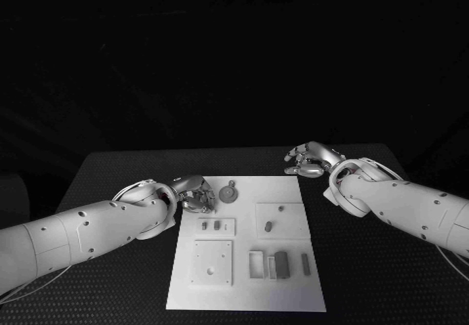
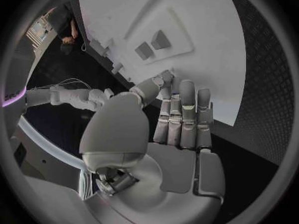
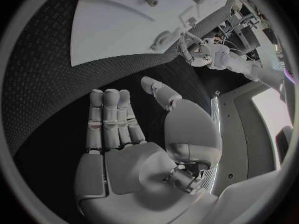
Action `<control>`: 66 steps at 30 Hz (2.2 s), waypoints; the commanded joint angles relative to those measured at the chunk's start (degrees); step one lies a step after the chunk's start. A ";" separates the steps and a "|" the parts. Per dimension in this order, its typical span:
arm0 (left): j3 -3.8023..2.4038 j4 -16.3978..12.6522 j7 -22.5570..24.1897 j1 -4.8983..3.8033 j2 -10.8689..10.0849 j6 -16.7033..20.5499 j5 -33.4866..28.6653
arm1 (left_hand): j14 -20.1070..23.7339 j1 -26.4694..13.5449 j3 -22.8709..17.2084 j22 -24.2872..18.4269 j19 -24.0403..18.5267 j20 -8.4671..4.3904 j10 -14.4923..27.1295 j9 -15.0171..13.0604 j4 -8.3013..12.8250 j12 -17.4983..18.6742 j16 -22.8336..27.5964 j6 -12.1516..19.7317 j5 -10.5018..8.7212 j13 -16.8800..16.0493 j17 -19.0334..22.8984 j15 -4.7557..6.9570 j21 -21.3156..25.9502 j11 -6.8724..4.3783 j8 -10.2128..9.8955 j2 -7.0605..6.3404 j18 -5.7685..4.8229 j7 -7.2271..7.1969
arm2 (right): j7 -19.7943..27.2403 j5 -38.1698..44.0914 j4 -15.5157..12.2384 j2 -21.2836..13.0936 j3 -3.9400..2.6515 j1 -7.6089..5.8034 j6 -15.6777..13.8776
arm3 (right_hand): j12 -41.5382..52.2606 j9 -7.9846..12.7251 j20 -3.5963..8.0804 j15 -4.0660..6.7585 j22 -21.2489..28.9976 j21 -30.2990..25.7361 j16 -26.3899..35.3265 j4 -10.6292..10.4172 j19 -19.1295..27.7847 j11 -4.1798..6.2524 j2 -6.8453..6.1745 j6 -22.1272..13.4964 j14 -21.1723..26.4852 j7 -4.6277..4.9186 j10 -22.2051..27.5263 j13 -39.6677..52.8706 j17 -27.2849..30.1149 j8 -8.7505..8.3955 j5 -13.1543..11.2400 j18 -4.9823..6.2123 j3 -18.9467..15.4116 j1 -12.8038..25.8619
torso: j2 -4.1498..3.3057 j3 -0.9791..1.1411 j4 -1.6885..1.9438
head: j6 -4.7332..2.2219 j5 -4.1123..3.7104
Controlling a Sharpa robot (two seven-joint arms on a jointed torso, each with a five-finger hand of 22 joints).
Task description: Assemble the parts on the task board
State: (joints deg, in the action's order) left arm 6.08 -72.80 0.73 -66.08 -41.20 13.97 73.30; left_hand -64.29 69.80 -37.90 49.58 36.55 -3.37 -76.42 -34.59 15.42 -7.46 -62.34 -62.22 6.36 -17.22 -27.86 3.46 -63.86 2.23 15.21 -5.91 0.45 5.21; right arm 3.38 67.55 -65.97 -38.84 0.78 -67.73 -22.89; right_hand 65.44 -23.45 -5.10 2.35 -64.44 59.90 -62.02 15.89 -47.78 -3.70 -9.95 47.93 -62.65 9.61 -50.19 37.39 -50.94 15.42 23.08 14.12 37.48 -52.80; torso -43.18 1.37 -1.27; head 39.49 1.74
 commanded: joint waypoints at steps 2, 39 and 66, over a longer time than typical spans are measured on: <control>-0.02 0.06 0.08 -0.04 0.18 -1.28 0.18 | 0.03 -0.39 -0.33 -0.08 0.42 -5.83 -0.41 -0.04 0.11 -0.11 0.38 -0.32 0.15 -0.06 0.11 0.42 -0.13 -0.01 0.40 0.18 -0.16 -0.08 | 0.46 0.11 -0.09 0.01 -0.02 0.02 0.56 | -0.21 0.06 -0.20 0.05 0.07 -0.22 0.19 -0.02 0.25 0.02 -0.01 -0.10 0.48 0.41 0.41 -0.09 0.11 0.40 0.35 0.88 -0.22 0.39 | 0.01 0.06 -0.02 | 0.08 0.14; -0.02 -0.80 0.32 0.01 -0.40 -0.29 -0.84 | -0.11 -0.47 -0.40 -0.10 0.52 -5.88 -0.68 -0.02 0.20 -0.01 0.44 -0.46 0.14 -0.07 0.18 0.46 -0.09 -0.05 0.43 0.32 -0.18 -0.12 | 0.48 0.11 0.00 0.06 -0.02 0.03 0.60 | -0.14 0.09 -0.24 0.04 0.07 -0.24 0.12 -0.02 0.28 0.01 0.01 -0.14 0.52 0.42 0.42 -0.35 0.31 0.42 0.37 0.88 -0.28 0.35 | 0.00 -0.05 0.04 | 0.04 0.11; -0.03 0.01 0.59 0.01 -1.69 -1.69 -18.09 | -0.28 -0.68 -0.44 -0.14 0.75 -5.95 -0.90 0.03 0.16 0.11 0.48 -0.40 0.21 -0.08 0.24 0.52 -0.07 -0.10 0.37 0.57 -0.19 -0.10 | 0.48 0.11 0.06 0.14 -0.02 0.03 0.62 | -0.09 0.11 -0.27 0.03 0.08 -0.27 0.07 -0.01 0.31 0.00 0.00 -0.17 0.56 0.43 0.44 -0.51 0.43 0.44 0.38 0.88 -0.33 0.35 | 0.00 0.02 0.01 | -0.05 0.17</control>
State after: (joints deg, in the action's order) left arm 6.07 -72.75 0.74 -66.05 -42.90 13.34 60.05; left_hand -64.40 69.33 -38.03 49.49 36.97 -3.37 -76.88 -34.53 15.59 -7.32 -62.12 -62.46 6.37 -17.20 -27.67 3.56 -63.86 2.07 15.48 -5.76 0.45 5.03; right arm 3.39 67.54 -65.87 -38.73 0.78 -67.73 -22.85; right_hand 65.44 -23.41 -5.10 2.49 -64.46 59.90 -62.02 15.89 -47.78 -3.70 -9.95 47.82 -62.51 9.55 -50.19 36.94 -50.60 15.62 23.08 14.05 37.48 -52.80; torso -43.17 1.39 -1.25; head 39.47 1.96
